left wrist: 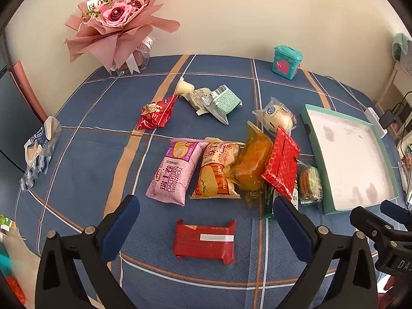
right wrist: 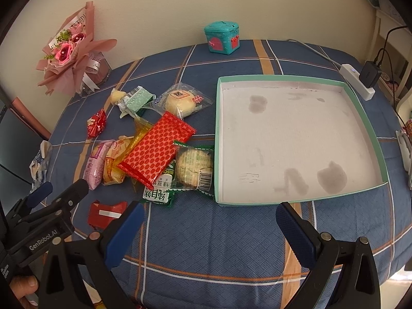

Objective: Organize snacks

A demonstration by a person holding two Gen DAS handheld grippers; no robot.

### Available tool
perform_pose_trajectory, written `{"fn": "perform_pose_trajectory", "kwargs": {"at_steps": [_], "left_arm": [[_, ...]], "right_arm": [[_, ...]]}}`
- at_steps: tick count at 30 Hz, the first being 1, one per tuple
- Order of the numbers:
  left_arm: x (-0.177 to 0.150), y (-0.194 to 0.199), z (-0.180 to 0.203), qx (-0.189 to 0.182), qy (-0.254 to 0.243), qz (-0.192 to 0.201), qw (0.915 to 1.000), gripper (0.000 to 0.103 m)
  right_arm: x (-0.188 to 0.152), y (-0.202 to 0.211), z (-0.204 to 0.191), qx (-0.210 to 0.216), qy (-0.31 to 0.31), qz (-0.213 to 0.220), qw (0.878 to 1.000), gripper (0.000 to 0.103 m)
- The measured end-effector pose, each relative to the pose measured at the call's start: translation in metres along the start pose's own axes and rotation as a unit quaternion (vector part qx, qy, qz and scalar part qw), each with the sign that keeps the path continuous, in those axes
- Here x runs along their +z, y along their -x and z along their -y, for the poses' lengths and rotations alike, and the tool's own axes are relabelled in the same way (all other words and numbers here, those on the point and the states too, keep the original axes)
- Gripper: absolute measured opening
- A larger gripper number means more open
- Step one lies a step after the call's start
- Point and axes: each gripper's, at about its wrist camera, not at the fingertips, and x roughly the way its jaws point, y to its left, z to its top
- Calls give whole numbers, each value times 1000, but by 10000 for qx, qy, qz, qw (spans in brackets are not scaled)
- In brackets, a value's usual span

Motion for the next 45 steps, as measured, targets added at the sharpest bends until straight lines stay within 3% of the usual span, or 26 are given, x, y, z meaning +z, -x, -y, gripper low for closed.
{"fn": "perform_pose_trajectory", "kwargs": {"at_steps": [45], "left_arm": [[-3, -9, 6, -40, -166, -233, 9996, 103]], "right_arm": [[0, 0, -6, 41, 101, 15, 9999, 103]]}}
